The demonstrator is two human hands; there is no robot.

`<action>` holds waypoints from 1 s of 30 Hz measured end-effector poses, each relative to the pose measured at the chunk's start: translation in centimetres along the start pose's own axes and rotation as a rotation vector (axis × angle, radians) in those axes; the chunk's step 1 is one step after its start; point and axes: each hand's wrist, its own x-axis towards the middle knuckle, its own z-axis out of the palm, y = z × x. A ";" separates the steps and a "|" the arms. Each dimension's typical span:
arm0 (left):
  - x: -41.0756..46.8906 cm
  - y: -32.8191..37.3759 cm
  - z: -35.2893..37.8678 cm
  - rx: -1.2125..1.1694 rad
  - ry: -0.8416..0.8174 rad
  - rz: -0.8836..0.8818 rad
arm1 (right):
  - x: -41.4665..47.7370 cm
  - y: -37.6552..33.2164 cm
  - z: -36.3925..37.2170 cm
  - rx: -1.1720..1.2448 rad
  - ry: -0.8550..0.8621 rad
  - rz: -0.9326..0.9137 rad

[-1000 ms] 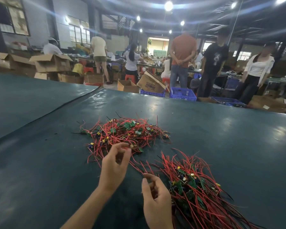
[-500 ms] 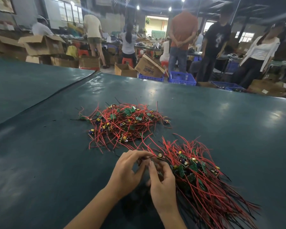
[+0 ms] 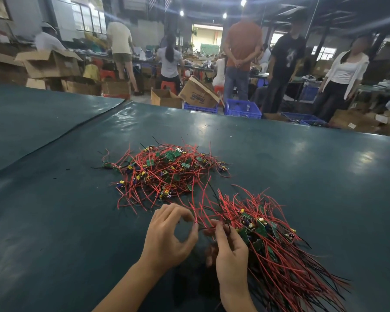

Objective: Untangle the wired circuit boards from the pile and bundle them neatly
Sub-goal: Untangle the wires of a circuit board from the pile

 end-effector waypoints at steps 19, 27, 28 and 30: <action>-0.4 2.1 1.1 -0.620 -0.291 -0.458 | 0.1 0.0 -0.2 -0.134 -0.102 -0.179; -0.2 1.5 1.2 -0.618 -0.088 -0.504 | 0.6 0.0 -1.0 -0.316 0.052 -0.236; -0.1 1.5 1.1 -0.623 -0.072 -0.510 | 0.6 0.1 -1.1 -0.316 0.056 -0.228; 0.0 1.4 1.1 -0.639 -0.097 -0.521 | 0.6 0.1 -1.0 -0.280 0.053 -0.192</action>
